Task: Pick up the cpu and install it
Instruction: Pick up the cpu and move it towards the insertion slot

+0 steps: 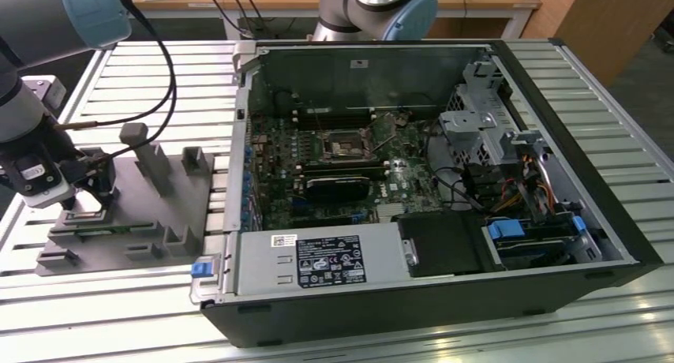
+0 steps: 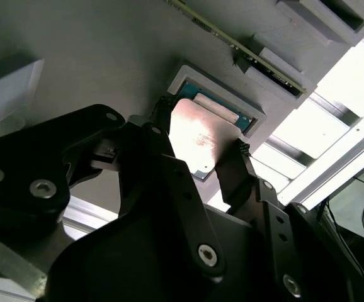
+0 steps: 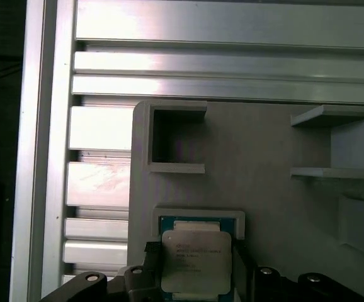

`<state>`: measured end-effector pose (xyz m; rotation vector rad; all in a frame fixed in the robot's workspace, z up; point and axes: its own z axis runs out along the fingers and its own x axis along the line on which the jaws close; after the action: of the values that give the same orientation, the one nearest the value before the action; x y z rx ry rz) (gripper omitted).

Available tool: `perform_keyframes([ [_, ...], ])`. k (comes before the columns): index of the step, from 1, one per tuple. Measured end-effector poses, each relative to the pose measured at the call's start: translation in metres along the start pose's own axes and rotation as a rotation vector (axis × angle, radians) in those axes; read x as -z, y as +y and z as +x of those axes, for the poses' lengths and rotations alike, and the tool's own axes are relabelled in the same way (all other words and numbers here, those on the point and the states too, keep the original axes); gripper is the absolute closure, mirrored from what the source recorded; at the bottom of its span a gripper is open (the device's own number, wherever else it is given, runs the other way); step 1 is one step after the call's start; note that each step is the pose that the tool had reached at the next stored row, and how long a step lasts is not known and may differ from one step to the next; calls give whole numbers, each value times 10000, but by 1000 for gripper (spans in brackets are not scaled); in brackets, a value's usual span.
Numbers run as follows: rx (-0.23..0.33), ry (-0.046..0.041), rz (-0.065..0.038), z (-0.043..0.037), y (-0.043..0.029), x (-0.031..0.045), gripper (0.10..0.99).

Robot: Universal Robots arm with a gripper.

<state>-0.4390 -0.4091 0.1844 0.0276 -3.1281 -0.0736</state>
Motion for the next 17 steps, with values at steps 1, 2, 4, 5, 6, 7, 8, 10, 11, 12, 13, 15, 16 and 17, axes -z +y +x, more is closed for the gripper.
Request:
perform_keyframes([
  [1, 0, -2, -1, 0, 0, 0, 549],
  [2, 0, -6, -3, 0, 1, 2, 537],
  [4, 0, -9, 0, 0, 1, 13, 475],
  [5, 1, -18, 0, 1, 1, 14, 475],
  [6, 0, -27, 1, 5, 1, 15, 475],
  [7, 0, -40, 0, 10, 2, 14, 475],
  [8, 1, -48, 1, 15, 1, 15, 475],
  [10, 4, -56, 2, 20, 1, 16, 475],
  [11, 4, -57, 2, 20, 1, 16, 475],
  [12, 3, -58, 1, 21, 1, 15, 475],
  [13, 3, -59, 1, 21, 1, 14, 475],
  [15, 2, -58, 2, 21, 1, 12, 475],
  [16, 2, -57, 2, 21, 1, 12, 486],
  [17, 3, -56, 3, 22, 1, 13, 486],
])
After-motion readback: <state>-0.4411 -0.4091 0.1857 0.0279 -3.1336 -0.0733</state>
